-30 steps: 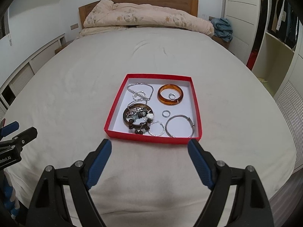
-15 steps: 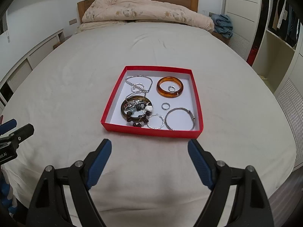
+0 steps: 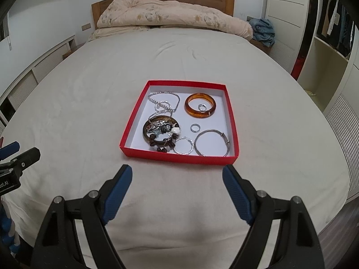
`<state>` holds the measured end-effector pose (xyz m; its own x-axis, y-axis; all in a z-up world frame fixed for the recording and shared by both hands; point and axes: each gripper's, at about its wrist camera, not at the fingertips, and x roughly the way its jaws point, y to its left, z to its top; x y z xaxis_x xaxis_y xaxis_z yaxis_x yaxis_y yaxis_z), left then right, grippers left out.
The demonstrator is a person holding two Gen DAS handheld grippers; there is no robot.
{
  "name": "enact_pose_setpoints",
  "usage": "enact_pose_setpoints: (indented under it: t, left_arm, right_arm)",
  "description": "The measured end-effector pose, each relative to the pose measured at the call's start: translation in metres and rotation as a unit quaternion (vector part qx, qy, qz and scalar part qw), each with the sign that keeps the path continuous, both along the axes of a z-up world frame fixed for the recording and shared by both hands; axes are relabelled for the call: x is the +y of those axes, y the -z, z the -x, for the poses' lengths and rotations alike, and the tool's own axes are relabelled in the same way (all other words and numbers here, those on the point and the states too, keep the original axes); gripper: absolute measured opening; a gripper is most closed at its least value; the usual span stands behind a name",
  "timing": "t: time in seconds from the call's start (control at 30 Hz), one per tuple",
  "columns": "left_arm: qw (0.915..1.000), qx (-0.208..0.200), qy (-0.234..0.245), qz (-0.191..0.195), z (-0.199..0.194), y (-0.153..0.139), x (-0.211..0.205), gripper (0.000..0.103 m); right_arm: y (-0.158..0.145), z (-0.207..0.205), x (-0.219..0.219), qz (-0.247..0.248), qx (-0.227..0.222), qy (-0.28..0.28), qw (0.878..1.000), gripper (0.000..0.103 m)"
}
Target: Organize jewelry
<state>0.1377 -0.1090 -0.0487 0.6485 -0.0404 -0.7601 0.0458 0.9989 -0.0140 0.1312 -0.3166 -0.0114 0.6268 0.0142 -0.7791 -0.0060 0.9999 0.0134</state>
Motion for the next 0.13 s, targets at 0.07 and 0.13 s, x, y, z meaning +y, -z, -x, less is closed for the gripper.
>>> enact_pose_setpoints:
  t: [0.07,0.13]
  left_arm:
    - [1.0,0.0,-0.001,0.0,-0.0001,-0.0007,-0.0006,0.095]
    - [1.0,-0.001,-0.001,0.001,0.0004,-0.0011,-0.0006,0.095]
  right_arm:
    - [-0.0014,0.0008,-0.0001,0.001,-0.002,0.0,1.0,0.082]
    - [-0.0033,0.0019,0.0003,0.002,-0.004,0.0,1.0,0.082]
